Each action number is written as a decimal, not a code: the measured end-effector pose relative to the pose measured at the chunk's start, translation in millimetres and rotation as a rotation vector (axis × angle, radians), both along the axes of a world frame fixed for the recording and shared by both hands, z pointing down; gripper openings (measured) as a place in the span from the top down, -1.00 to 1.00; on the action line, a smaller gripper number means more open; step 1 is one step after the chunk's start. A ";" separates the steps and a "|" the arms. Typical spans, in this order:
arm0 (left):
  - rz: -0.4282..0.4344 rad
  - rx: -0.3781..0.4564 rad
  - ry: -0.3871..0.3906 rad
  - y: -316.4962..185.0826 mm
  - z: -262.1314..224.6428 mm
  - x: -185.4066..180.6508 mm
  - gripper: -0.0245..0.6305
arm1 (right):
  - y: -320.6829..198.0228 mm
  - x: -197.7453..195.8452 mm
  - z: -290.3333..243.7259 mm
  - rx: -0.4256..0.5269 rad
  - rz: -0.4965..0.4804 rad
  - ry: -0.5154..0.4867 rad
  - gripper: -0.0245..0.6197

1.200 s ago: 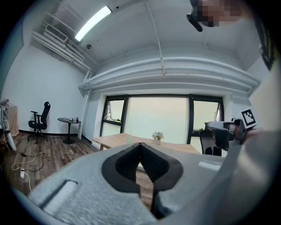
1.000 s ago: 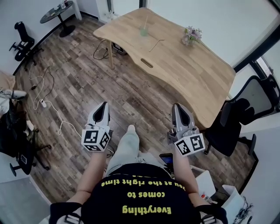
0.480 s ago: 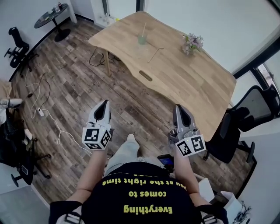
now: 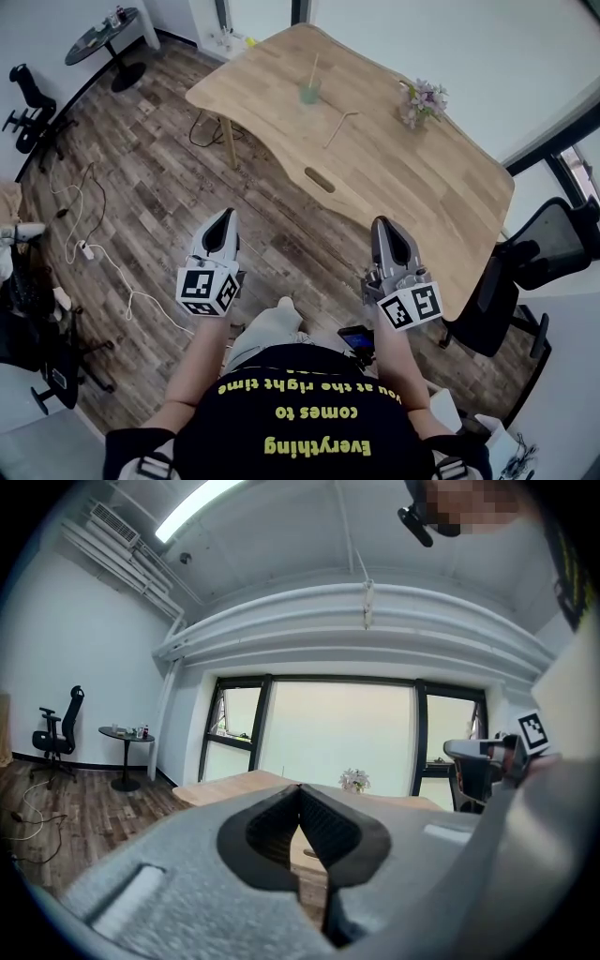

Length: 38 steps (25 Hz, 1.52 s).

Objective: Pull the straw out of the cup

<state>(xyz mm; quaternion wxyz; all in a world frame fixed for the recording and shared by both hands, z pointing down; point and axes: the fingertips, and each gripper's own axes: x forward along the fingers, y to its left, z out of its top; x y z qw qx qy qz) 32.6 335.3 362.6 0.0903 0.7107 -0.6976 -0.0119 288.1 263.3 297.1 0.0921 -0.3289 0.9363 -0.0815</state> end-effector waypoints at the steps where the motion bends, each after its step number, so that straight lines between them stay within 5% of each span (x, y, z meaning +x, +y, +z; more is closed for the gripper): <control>1: 0.000 0.000 0.002 -4.7 0.7 -3.1 0.93 | -5.4 -3.9 1.4 -0.001 -0.001 0.002 0.90; 23: -0.030 -0.009 0.022 -38.3 15.6 -49.7 0.93 | -53.7 -58.5 12.5 -0.024 -0.035 -0.011 0.90; 38: -0.069 -0.020 0.021 -122.2 21.0 -92.2 0.93 | -159.4 -106.3 16.4 -0.046 -0.067 -0.048 0.90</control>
